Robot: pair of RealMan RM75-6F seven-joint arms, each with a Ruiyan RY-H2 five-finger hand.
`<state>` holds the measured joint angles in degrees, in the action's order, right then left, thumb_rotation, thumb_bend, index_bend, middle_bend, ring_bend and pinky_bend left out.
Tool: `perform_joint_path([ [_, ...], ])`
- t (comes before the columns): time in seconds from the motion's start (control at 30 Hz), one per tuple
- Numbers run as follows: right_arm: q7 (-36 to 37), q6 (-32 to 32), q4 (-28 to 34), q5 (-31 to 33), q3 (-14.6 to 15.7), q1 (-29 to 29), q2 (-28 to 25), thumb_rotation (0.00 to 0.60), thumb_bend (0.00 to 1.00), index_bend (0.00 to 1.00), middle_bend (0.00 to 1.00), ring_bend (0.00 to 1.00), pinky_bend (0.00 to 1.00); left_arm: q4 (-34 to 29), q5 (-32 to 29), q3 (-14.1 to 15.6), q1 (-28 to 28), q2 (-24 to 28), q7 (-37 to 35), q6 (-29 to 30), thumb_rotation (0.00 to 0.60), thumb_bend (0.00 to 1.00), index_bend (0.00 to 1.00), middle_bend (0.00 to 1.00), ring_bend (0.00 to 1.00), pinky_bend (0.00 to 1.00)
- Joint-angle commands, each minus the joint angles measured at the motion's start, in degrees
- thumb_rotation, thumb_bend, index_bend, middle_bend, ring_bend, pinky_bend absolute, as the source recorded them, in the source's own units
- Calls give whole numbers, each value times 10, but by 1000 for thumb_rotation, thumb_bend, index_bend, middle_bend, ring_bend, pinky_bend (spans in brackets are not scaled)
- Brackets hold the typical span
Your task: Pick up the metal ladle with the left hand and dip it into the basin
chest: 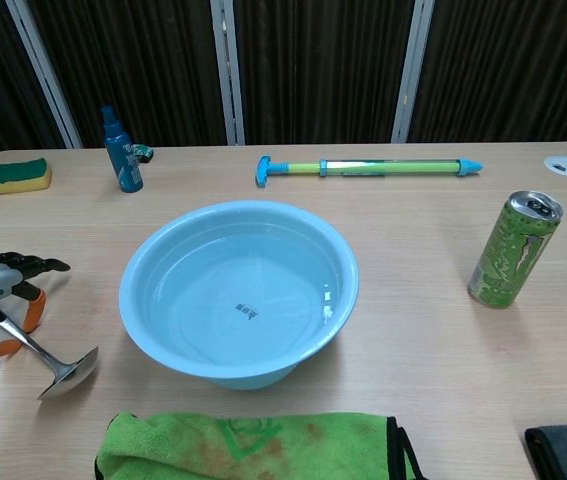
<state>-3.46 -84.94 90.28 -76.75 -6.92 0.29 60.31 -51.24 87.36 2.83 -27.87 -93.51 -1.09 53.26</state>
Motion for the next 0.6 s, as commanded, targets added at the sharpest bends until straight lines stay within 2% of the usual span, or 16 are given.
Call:
perform_joint_path([
  [0.03,-1,1,0,1,0,1,0,600,0,0,0,0,0,3,0,1,-1,-1,-2,0,600,411,519,0,0,0],
  [0.3,-2,2,0,3,-1,1,0,600,0,0,0,0,0,5,1,6,0,-1,-4,4,600,443,542,0,0,0],
  [0.6,-4,-2,2,0,1,0,1,600,0,0,0,0,0,-47,17,16,12,31,3,46,600,445,564,0,0,0],
])
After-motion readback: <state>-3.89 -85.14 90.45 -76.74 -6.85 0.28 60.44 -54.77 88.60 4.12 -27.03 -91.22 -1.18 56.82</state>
